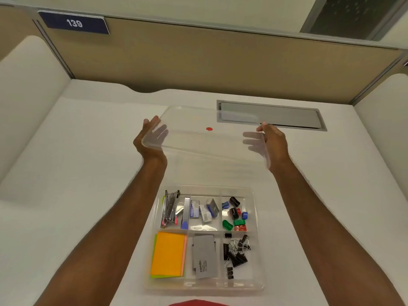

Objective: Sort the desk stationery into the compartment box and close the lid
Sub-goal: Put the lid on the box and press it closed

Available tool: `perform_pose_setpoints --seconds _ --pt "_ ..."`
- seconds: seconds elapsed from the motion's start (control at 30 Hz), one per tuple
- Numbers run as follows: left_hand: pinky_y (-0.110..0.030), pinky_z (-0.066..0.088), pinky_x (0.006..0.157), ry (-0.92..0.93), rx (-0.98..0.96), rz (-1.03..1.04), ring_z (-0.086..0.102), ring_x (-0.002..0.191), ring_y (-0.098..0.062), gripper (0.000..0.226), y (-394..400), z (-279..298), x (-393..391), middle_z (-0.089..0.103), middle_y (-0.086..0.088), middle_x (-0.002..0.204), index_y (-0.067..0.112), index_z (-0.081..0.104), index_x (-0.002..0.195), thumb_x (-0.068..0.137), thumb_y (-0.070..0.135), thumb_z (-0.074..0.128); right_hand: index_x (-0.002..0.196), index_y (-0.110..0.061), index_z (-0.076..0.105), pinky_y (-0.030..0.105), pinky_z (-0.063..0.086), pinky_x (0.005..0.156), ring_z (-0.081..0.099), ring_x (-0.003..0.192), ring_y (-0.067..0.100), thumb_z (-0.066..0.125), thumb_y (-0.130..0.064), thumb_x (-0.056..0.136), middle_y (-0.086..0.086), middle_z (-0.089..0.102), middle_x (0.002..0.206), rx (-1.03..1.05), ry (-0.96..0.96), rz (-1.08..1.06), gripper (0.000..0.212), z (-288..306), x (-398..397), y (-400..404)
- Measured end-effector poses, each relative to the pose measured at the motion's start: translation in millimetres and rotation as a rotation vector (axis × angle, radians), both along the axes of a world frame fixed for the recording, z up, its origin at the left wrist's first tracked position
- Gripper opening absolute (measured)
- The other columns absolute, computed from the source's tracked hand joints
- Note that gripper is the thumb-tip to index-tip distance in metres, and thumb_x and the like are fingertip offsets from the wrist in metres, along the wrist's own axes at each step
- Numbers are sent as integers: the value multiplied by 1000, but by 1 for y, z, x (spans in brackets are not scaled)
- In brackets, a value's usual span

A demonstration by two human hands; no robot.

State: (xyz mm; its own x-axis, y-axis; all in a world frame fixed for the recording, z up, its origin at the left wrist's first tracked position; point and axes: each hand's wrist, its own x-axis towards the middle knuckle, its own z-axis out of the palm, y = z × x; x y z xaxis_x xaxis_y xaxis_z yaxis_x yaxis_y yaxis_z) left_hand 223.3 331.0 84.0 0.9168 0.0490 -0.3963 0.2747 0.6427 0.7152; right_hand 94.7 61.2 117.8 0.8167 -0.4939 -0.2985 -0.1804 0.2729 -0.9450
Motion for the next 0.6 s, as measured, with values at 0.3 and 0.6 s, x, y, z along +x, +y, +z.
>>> perform_pose_setpoints --seconds 0.3,0.6 --pt "-33 59 56 -67 111 -335 62 56 -14 18 68 -8 -55 64 -2 70 18 74 103 98 20 57 124 -14 56 22 39 44 59 52 19 51 -10 100 17 75 98 -115 -57 37 25 -19 -80 18" --pt "-33 56 50 -130 829 -607 60 45 -25 12 130 -48 -136 67 -12 59 21 77 100 89 23 72 146 -30 45 23 38 38 53 46 20 63 -13 95 15 74 76 -312 192 144 57 -67 -150 39"
